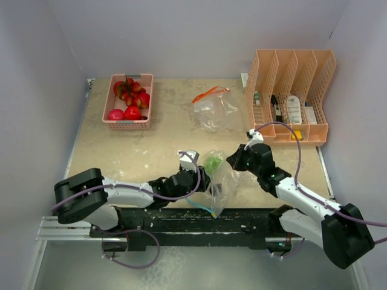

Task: Open the zip-top bag and remove the fake food
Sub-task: Pick up the fake fruit from the zipper food storage bag, then place the fake fruit in the bin.

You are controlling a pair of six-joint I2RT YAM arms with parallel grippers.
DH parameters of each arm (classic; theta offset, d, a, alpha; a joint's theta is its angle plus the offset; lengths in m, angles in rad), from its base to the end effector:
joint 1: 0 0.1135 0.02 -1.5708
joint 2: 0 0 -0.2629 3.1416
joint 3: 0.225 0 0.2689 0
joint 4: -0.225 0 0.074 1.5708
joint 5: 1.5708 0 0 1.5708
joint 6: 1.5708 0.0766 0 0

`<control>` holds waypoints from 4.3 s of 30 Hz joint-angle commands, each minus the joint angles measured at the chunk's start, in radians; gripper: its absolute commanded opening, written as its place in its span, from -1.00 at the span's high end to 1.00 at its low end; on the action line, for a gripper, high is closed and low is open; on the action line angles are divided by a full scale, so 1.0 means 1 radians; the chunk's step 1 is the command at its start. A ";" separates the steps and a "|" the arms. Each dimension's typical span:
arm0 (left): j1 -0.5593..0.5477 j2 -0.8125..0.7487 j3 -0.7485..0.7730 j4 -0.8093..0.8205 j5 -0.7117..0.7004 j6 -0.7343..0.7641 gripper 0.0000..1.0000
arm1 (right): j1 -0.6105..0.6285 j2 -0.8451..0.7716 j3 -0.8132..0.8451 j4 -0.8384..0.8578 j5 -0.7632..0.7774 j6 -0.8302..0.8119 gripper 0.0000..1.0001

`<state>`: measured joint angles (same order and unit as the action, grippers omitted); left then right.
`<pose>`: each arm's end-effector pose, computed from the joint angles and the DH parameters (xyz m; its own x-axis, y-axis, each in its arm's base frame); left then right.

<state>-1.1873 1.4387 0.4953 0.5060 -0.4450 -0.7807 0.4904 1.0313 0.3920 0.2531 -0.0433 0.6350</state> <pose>0.1494 -0.2821 0.1365 -0.5990 -0.2131 -0.7719 0.3795 0.7733 -0.5080 0.2371 0.1303 0.1741 -0.5676 0.3688 -0.7361 -0.2102 0.7996 0.5626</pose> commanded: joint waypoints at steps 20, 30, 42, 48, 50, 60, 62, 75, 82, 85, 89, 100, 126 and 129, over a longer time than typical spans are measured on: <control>-0.064 0.064 -0.117 0.116 -0.100 -0.073 0.60 | -0.001 -0.022 0.043 -0.059 -0.012 -0.016 1.00; -0.043 0.095 -0.011 0.082 -0.124 0.036 -0.10 | -0.001 -0.036 0.033 -0.072 -0.007 -0.010 1.00; 0.098 0.175 0.045 0.055 0.011 0.083 -0.09 | -0.001 -0.076 0.044 -0.119 0.011 -0.021 1.00; 0.099 0.146 0.011 0.086 0.055 0.074 0.69 | -0.001 -0.062 0.035 -0.106 0.020 -0.018 1.00; 0.098 0.105 -0.014 0.088 0.058 0.065 0.84 | -0.001 -0.062 0.031 -0.096 0.026 -0.018 1.00; 0.099 -0.393 -0.049 -0.262 0.042 0.066 0.99 | -0.008 0.038 0.053 -0.072 0.080 -0.023 1.00; 0.099 -0.497 -0.037 -0.395 0.042 0.061 0.99 | -0.010 0.078 0.071 -0.062 0.082 -0.021 1.00; 0.100 -0.761 0.316 -1.123 -0.208 0.045 0.87 | -0.046 0.197 0.124 0.002 0.045 -0.017 1.00; 0.156 -0.612 0.518 -1.128 -0.389 0.233 0.81 | -0.047 0.166 0.105 0.006 0.038 -0.013 1.00; 0.223 -0.575 0.531 -0.959 -0.391 0.350 0.82 | -0.047 0.155 0.101 0.008 0.028 -0.016 1.00; 0.406 -0.495 0.550 -0.789 -0.240 0.436 0.80 | -0.047 0.149 0.109 0.006 0.014 -0.030 1.00; 1.053 -0.105 0.637 -0.543 0.274 0.317 0.86 | -0.047 0.097 0.073 0.001 0.013 -0.070 1.00; 0.911 -0.362 0.224 -0.430 0.394 0.131 0.04 | -0.052 0.042 0.162 -0.104 -0.041 -0.060 1.00; 0.801 -0.594 0.025 -0.429 0.408 0.038 0.37 | -0.051 -0.021 0.179 -0.159 -0.028 -0.048 1.00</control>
<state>-0.2951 1.0897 0.7147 0.0227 -0.0360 -0.6113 0.4438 1.0931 0.5041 0.1532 -0.0715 0.5671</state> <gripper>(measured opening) 0.406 0.004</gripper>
